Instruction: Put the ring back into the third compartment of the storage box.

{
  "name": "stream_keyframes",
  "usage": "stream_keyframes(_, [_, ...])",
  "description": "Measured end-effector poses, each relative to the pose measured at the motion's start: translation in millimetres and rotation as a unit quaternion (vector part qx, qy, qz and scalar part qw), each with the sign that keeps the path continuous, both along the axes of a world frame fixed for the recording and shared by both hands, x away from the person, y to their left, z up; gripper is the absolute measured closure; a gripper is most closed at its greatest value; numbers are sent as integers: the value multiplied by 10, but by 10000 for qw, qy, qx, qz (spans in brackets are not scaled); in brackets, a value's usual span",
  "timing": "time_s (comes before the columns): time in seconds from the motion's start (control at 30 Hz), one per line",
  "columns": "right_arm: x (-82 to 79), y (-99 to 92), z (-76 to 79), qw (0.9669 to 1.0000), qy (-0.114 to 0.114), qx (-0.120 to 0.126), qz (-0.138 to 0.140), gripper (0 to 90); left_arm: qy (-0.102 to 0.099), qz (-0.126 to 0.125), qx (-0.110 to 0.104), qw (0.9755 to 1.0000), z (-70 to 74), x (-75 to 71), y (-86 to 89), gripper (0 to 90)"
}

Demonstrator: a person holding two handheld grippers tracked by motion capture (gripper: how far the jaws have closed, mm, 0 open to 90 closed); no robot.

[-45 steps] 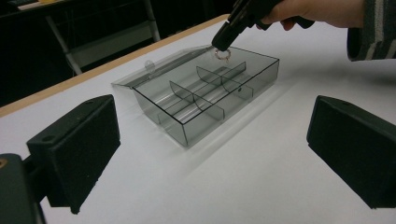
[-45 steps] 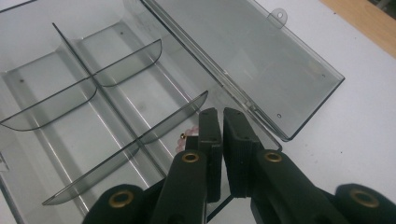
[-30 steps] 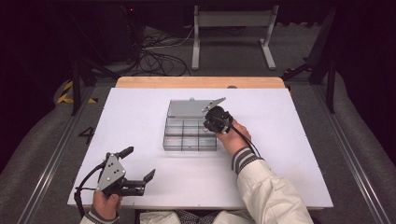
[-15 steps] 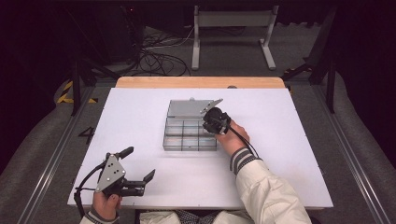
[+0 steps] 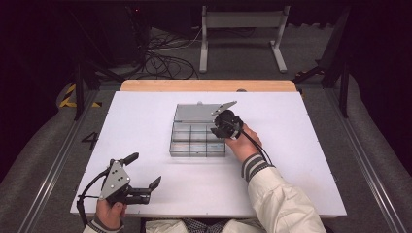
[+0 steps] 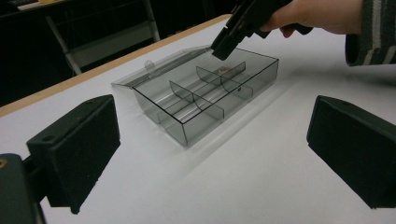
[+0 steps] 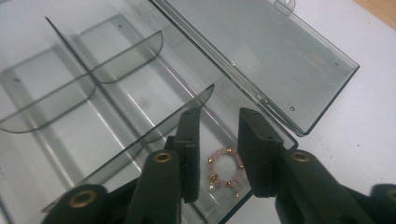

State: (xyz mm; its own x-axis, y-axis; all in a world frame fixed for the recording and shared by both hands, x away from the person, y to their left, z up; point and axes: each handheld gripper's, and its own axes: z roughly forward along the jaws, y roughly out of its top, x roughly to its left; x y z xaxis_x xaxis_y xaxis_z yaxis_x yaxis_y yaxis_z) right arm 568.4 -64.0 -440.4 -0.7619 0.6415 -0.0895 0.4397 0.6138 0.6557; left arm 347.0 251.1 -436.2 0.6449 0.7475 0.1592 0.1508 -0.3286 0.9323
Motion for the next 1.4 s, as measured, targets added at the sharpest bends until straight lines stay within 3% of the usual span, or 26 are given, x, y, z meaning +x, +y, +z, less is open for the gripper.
stream_keyframes(0.17, [-32,-87,98,9993,158,334,-50,483,21,1,-25,10000,-2,-1,-5,32])
stream_keyframes(0.33, [-119,-154,224,9980,81,629,-34,337,3,2,17,10000,0,2,0,32])
stream_keyframes(0.73, [-384,-246,482,9950,-200,945,244,126,18,10,6,10000,-4,4,0,32])
stream_keyframes(0.9, [-448,-290,538,9934,-262,1076,303,89,22,16,5,10000,-5,4,0,32])
stream_keyframes(1.27, [-569,-341,586,9923,-501,1014,512,31,17,24,17,10000,-5,6,-4,32])
stream_keyframes(1.4, [-627,-383,627,9907,-587,1101,546,26,19,29,17,10000,-10,9,-1,32])
